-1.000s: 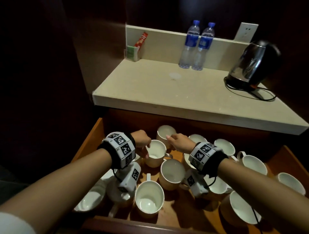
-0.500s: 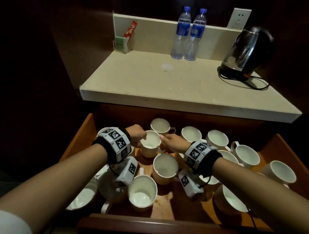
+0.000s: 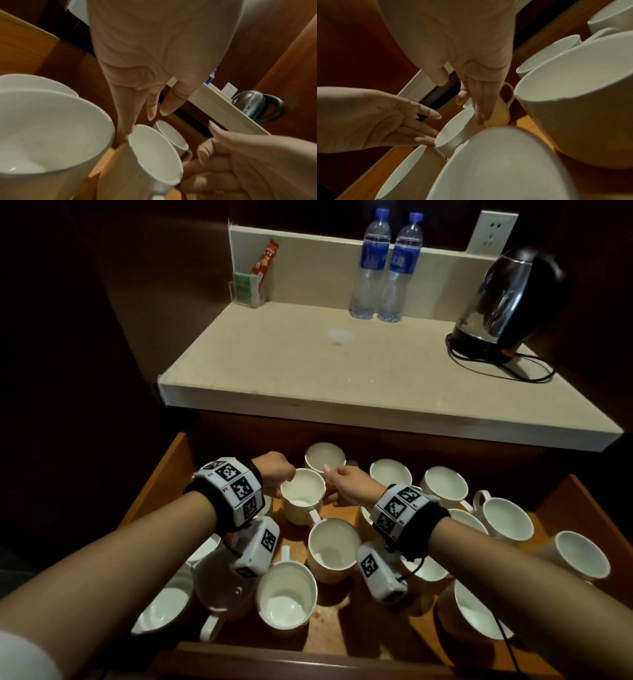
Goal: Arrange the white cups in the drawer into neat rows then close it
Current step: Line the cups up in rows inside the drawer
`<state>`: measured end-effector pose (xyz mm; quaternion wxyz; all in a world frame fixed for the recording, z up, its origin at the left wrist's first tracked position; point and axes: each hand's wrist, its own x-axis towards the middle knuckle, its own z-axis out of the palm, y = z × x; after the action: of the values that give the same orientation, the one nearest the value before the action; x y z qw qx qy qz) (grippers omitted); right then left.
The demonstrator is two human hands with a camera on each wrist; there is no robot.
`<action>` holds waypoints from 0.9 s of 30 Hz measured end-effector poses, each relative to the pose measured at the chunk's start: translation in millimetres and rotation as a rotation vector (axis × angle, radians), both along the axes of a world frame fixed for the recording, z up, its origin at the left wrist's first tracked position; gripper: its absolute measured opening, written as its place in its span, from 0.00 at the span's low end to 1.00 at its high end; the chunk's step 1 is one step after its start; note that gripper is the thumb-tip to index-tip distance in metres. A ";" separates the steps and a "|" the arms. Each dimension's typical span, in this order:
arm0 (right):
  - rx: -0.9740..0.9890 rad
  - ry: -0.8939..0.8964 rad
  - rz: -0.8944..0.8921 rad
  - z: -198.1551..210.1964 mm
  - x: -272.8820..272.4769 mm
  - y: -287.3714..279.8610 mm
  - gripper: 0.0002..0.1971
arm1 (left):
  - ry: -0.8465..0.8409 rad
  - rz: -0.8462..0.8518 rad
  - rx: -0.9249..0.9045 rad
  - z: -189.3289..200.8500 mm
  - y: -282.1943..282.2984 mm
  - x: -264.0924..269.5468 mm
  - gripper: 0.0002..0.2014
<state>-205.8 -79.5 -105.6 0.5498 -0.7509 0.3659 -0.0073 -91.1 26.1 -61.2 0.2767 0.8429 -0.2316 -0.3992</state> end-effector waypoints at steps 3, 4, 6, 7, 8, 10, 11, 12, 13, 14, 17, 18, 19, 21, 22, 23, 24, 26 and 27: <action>-0.069 0.034 0.022 2.2 -2.9 -0.8 0.25 | 0.002 0.004 -0.012 1.6 -0.4 2.4 0.06; -0.122 0.044 0.044 2.6 -3.5 -1.7 0.27 | 0.002 0.003 -0.010 1.5 -0.8 3.3 0.05; -0.195 0.042 0.069 4.0 -3.4 -2.5 0.28 | -0.006 0.002 0.003 -0.3 -1.6 5.2 0.07; -0.197 0.030 0.073 4.7 -2.9 -2.5 0.27 | -0.004 -0.001 0.008 -1.0 -2.5 5.7 0.05; -0.190 0.019 0.076 4.4 -2.0 -2.7 0.27 | -0.005 -0.002 0.011 -1.2 -2.9 6.1 0.04; -0.187 0.025 0.080 4.5 -0.5 -2.0 0.27 | -0.012 -0.006 0.012 -1.7 -4.3 7.6 0.05; -0.184 0.026 0.079 3.4 -0.3 -1.8 0.26 | -0.014 -0.008 0.009 -1.9 -4.8 8.6 0.05; -0.177 0.021 0.076 2.3 -0.9 -2.0 0.25 | -0.013 -0.010 0.009 -2.5 -5.2 10.0 0.07; -0.167 0.017 0.074 2.8 -1.9 -1.8 0.25 | -0.010 -0.011 0.010 -3.3 -5.8 11.4 0.09; -0.167 0.016 0.073 3.3 -2.8 -1.9 0.25 | -0.003 -0.010 0.011 -3.4 -5.6 12.1 0.09; -0.188 0.034 0.080 4.1 -4.5 -2.8 0.25 | 0.012 0.000 0.018 -2.3 -5.2 13.3 0.08; -0.182 0.035 0.082 3.3 -4.5 -3.9 0.25 | 0.009 -0.004 0.025 -2.5 -5.1 14.4 0.08; -0.165 0.038 0.081 3.1 -4.6 -5.1 0.25 | 0.009 -0.011 0.035 -2.2 -5.5 15.0 0.08; -0.190 0.038 0.068 5.8 -5.3 -8.8 0.25 | 0.004 -0.035 0.045 -1.6 -6.9 16.7 0.07; -0.258 0.033 0.042 8.7 -5.6 -12.6 0.25 | -0.015 -0.052 0.045 -0.6 -8.1 17.8 0.06; -0.338 0.026 0.001 13.0 -6.6 -17.1 0.25 | -0.041 -0.066 0.038 0.3 -9.5 18.5 0.05; -0.405 0.014 -0.047 17.5 -7.2 -22.6 0.24 | -0.062 -0.078 0.022 0.5 -11.6 19.1 0.05; -0.463 0.013 -0.106 23.5 -6.4 -34.4 0.22 | -0.090 -0.104 -0.021 2.9 -17.8 17.5 0.05; -0.469 0.042 -0.107 24.5 -5.7 -39.4 0.19 | -0.100 -0.116 -0.039 3.6 -22.1 15.7 0.04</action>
<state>-211.5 -118.9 -81.1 0.3514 -0.8375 0.4050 -0.1056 -75.3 4.0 -57.6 0.2577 0.8414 -0.3014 -0.3671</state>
